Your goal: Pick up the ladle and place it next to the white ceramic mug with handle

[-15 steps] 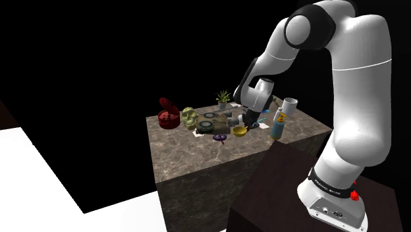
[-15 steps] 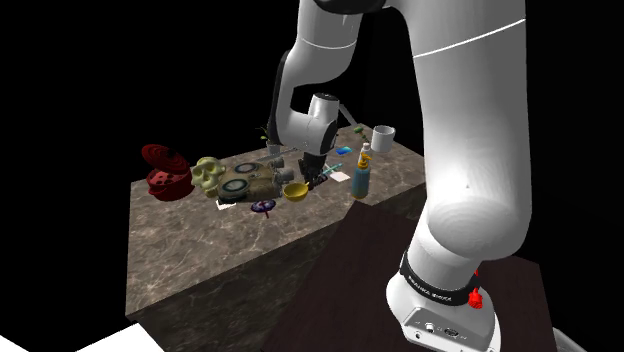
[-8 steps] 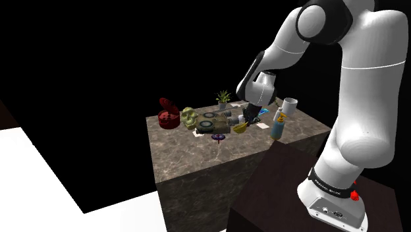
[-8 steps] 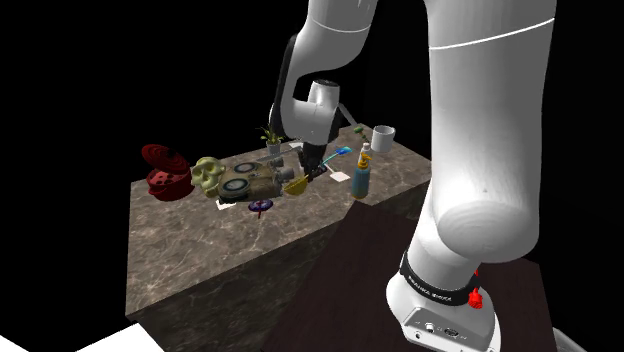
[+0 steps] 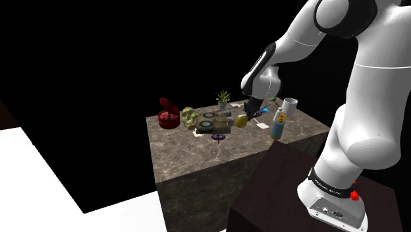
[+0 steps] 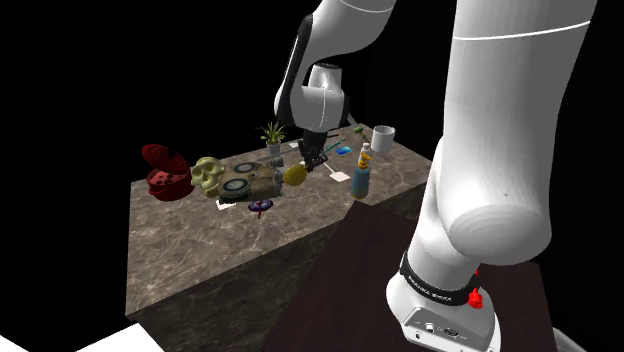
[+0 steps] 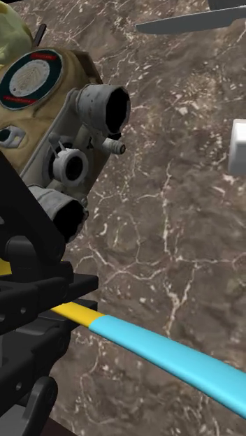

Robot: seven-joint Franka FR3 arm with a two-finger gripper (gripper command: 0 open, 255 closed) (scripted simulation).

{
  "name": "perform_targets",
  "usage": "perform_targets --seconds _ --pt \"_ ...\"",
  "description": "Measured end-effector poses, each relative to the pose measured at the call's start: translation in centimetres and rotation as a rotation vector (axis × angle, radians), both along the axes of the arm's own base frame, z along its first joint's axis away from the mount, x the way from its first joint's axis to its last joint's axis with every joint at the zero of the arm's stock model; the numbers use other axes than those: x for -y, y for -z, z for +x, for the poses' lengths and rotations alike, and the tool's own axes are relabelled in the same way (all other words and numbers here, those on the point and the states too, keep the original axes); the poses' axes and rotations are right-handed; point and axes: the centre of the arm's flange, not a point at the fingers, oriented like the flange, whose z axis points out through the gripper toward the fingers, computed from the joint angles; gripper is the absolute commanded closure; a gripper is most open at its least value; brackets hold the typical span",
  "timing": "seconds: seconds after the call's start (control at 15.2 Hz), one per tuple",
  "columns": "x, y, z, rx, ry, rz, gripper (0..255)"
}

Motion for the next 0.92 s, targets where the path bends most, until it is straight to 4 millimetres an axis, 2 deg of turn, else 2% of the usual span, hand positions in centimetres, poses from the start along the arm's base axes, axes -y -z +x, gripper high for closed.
perform_targets --seconds 0.59,0.92 --pt "0.0 -4.8 0.1 0.000 0.000 0.001 255" --pt "4.2 -5.1 -2.9 -0.001 0.002 0.000 255"
